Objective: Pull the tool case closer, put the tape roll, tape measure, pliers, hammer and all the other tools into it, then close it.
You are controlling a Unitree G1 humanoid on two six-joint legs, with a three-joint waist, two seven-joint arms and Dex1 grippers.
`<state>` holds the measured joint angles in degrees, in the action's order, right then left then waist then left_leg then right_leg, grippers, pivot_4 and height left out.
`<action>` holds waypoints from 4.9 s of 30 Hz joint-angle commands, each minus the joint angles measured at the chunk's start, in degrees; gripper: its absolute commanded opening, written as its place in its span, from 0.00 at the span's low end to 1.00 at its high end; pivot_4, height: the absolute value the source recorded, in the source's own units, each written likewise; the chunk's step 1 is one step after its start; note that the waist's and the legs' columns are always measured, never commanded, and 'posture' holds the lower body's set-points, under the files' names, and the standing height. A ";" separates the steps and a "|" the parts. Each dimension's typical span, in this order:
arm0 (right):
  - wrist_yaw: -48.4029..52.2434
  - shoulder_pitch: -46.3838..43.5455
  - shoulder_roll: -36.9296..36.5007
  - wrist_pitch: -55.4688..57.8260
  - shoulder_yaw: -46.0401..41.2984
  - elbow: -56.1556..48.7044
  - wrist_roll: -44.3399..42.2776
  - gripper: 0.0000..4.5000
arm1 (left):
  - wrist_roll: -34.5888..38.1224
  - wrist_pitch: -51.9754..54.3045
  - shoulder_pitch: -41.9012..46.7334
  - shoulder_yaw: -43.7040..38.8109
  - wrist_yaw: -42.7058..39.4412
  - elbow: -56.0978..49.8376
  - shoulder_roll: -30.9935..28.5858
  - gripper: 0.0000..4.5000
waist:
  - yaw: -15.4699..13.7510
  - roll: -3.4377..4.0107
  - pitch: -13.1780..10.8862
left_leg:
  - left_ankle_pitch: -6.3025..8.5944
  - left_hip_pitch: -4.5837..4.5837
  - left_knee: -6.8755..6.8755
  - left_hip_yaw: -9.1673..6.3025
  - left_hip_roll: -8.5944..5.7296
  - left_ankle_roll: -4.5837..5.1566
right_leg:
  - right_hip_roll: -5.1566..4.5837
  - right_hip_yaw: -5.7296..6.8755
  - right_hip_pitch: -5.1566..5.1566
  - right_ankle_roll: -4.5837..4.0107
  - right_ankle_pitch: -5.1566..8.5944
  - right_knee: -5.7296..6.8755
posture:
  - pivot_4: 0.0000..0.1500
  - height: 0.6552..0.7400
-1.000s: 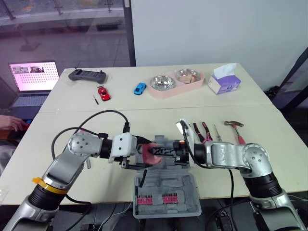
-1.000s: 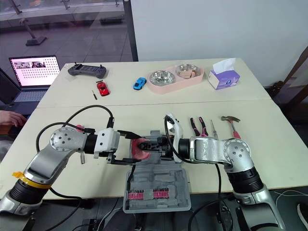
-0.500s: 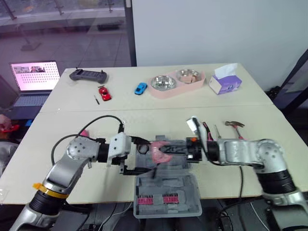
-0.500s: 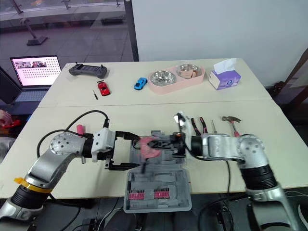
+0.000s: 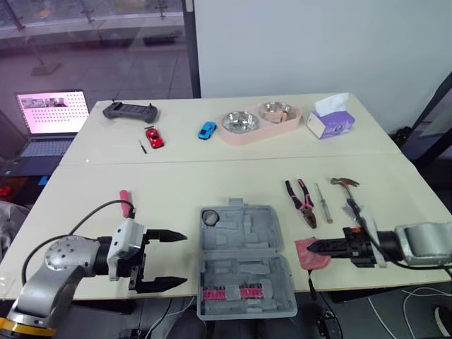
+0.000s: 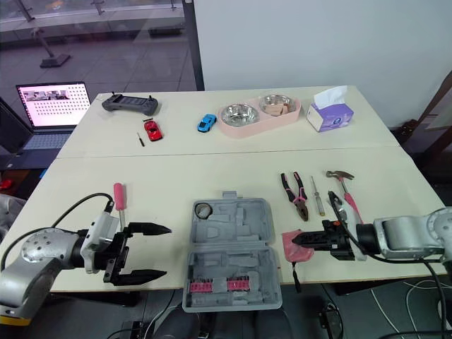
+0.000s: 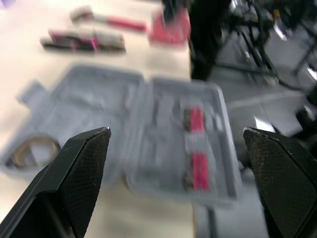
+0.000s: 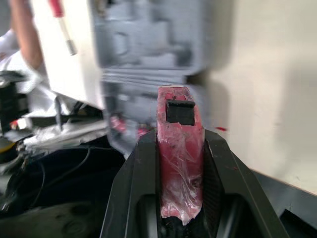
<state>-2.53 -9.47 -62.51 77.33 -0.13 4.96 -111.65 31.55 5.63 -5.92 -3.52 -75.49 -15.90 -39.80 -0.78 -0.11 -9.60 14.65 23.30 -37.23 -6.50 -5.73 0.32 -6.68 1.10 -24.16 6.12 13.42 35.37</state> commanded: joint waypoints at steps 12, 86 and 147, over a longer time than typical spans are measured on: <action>-12.99 2.49 4.60 -7.56 0.96 -2.44 0.83 0.11 | -0.95 -7.74 -2.21 0.54 -5.77 0.27 -1.18 0.99 | 0.03 0.09 0.03 | 0.00 -0.01 0.05 0.09 0.03 0.00 | 0.06 -0.10 -0.05 -0.02 0.00 -0.01 | 1.00 1.00; 78.92 -7.89 5.12 -88.73 21.48 -0.82 120.07 0.63 | -0.95 -8.50 -7.76 1.12 -3.07 -2.29 -2.94 1.00 | 0.04 0.19 -0.06 | 0.03 -0.28 0.09 0.43 0.49 -0.06 | 0.78 -0.48 -0.06 -0.20 -0.16 -0.03 | 1.00 1.00; 84.51 -52.29 35.53 -44.68 50.19 16.36 140.08 0.63 | -5.73 -8.45 6.15 2.62 5.90 7.40 1.01 1.00 | 1.59 0.17 -0.02 | -0.21 -0.12 0.12 0.43 0.45 -0.48 | 0.87 -0.57 -0.71 -0.04 -0.44 0.71 | 1.00 1.00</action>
<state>82.35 -60.25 -27.58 33.20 51.43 20.85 27.51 25.49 -1.85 0.13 0.69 -69.78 -7.58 -38.74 0.81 0.06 -9.62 14.44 23.19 -37.10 -6.08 -5.28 -0.16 -5.80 0.53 -24.88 6.07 12.98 36.08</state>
